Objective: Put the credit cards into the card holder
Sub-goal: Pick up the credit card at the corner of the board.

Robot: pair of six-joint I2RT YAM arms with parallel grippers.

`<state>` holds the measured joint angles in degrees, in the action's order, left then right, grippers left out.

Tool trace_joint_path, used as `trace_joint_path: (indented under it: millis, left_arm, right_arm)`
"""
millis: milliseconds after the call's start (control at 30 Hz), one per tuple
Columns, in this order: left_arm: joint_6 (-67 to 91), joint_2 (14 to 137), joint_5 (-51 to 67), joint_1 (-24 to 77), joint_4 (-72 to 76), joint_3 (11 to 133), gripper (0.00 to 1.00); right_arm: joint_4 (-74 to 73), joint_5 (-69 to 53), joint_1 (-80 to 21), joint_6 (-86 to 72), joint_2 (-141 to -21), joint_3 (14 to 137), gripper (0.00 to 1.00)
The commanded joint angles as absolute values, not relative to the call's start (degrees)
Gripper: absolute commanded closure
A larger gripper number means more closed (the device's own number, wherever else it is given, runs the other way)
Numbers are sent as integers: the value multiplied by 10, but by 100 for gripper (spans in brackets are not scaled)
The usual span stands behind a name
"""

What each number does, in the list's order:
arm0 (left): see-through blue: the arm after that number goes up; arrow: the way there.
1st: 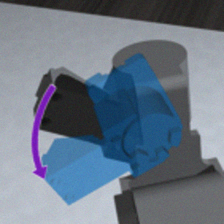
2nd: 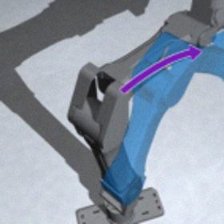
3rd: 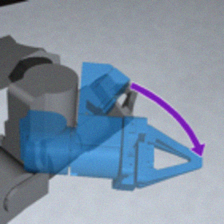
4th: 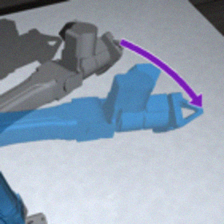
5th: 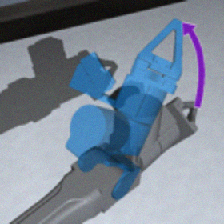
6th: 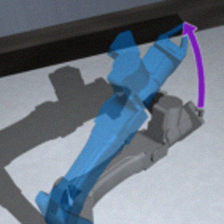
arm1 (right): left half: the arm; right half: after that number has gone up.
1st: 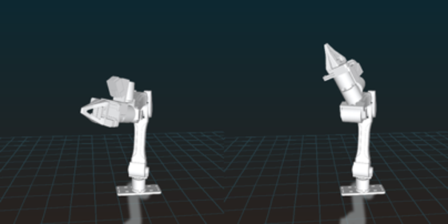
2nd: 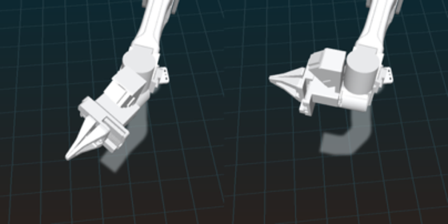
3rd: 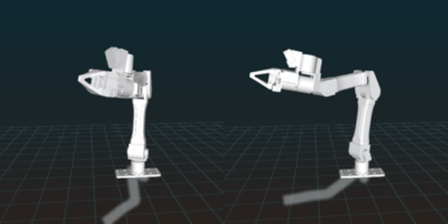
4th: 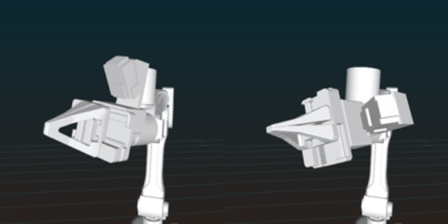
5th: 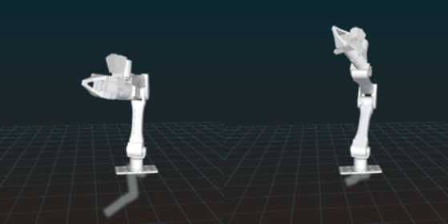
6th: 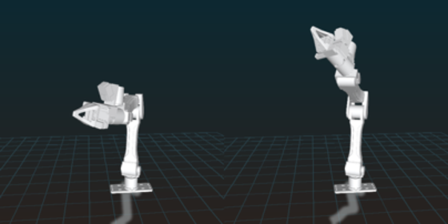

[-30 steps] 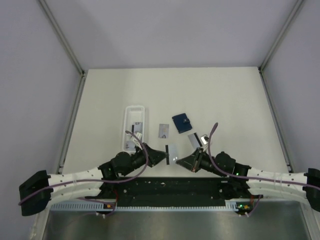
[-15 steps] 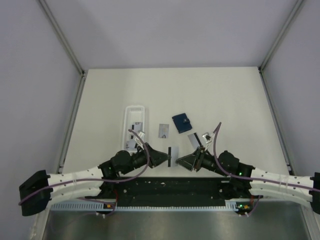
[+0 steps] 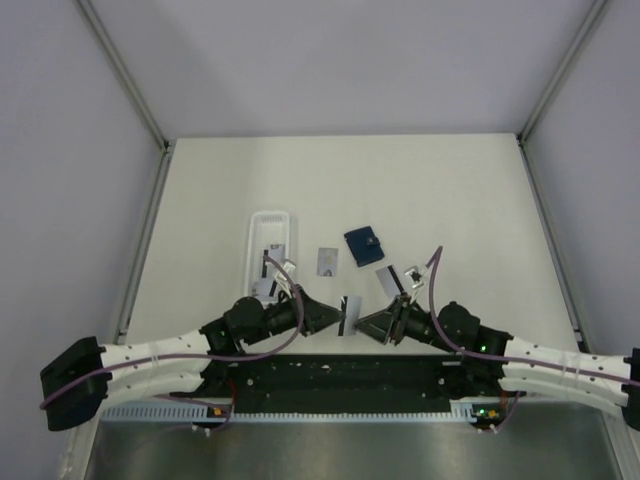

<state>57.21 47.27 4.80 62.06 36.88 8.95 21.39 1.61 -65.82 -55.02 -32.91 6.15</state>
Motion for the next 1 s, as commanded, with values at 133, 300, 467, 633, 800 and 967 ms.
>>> trace_joint_path:
  millis: [133,300,467,633,800,967]
  left_arm:
    - [583,461,111,626,419,116,100]
    - [577,446,109,626,403,118,100]
    - [578,444,115,626,403,119,100]
    - [576,442,121,625,396,122,100]
    - [575,442,123,626,395,122,100]
    - [577,449,114,625,410,115,100]
  right_arm:
    - [167,25,-652,-519,-314,124,50]
    - [139,40,-652,-506,-306,134,48]
    - [128,51,-651,-503,-308,138,48]
    - [96,65,-652,-493,-308,149,48]
    - [95,69,-651,-488,-292,152,49]
    - [115,43,-652,-494,-295,149,56]
